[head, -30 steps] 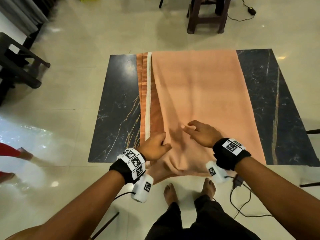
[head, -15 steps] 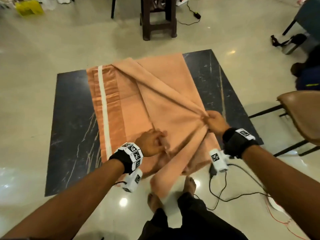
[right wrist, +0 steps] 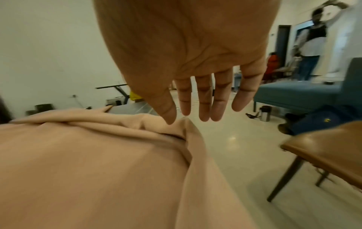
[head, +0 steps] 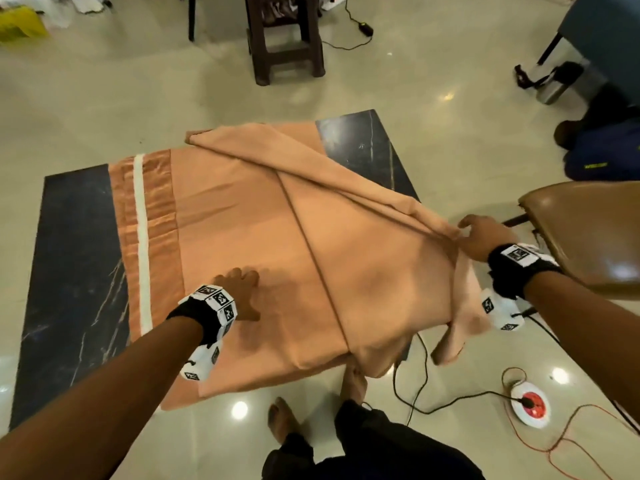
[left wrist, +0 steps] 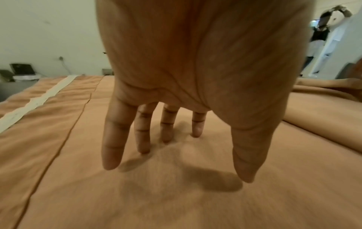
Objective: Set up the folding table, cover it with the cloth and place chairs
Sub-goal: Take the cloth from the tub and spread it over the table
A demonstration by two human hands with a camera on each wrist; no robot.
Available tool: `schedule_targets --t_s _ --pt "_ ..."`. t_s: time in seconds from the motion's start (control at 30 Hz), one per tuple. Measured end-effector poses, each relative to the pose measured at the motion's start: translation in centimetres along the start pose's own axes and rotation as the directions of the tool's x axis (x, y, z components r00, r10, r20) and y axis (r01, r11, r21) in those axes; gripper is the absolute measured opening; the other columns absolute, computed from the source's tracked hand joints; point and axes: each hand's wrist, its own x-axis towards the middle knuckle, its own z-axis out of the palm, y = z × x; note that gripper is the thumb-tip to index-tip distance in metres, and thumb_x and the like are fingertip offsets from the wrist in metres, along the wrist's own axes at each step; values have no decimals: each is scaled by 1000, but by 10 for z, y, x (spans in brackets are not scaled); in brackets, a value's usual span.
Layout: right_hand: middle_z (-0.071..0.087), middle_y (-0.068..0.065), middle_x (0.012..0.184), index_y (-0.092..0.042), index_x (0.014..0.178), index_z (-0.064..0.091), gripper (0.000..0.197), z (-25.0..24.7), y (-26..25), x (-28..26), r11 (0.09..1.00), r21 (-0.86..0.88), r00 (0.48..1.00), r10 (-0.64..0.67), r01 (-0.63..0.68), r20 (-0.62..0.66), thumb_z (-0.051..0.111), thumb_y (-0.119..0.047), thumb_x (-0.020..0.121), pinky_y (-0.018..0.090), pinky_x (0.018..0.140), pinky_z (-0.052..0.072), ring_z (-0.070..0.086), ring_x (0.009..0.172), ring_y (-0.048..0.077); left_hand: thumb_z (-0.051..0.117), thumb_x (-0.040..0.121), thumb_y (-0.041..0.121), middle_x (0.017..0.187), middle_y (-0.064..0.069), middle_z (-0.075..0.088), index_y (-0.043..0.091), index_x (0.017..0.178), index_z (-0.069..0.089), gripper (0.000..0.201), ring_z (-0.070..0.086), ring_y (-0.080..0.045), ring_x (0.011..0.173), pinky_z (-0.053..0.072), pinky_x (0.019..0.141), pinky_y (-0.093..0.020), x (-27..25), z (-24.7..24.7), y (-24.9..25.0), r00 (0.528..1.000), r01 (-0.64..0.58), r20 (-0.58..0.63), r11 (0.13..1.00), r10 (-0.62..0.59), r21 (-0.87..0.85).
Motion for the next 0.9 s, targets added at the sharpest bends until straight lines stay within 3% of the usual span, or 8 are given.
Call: schedule_targets --t_s 0.17,0.3,0.4,0.57,0.67,0.8,0.9 --pt "55 13 122 -27 130 59 46 14 -55 12 960 -24 961 -277 278 12 65 -40 87 48 97 49 57 114 39 64 86 53 131 -13 41 21 131 45 58 49 -38 117 45 96 -42 19 -13 -4 997 74 45 994 -71 -83" --pt "56 9 119 -25 125 65 39 16 -110 26 877 -31 877 -479 480 23 64 -38 89 41 94 48 57 111 34 62 89 45 125 -12 45 19 123 55 43 47 -36 114 45 93 -43 36 -29 -12 988 93 -107 976 -115 -195" --pt "54 9 119 -26 128 63 39 15 -160 48 808 -34 808 -586 588 59 61 -37 90 41 93 47 55 112 34 64 88 42 129 -10 44 22 128 54 47 44 -35 119 45 95 -47 56 -48 -18 971 99 -190 965 -147 -244" --pt "52 8 130 -29 134 54 45 16 -253 96 755 -45 757 -651 654 56 60 -38 91 44 97 44 47 123 33 69 83 39 138 -8 42 24 133 50 55 41 -36 126 43 95 -50 112 -97 -28 938 73 -305 956 -163 -285" --pt "46 7 138 -33 142 45 56 20 -306 124 734 -46 736 -674 677 72 63 -41 89 47 100 46 44 125 32 72 78 45 141 -5 38 26 135 44 66 38 -33 131 41 96 -52 150 -128 -35 933 108 -299 947 -202 -303" --pt "41 7 142 -41 149 34 73 33 -360 149 694 -117 704 -704 710 94 67 -52 84 51 97 48 42 127 33 83 65 53 129 -7 39 21 122 44 76 40 -34 123 42 92 -54 190 -152 -46 912 173 -286 907 -295 -384" --pt "41 9 139 -47 149 34 57 49 -379 163 627 -227 664 -728 745 170 55 -39 97 50 95 49 46 124 35 90 49 58 128 -13 39 16 123 45 97 40 -38 120 39 101 -47 210 -159 -56 914 181 -247 869 -321 -461"
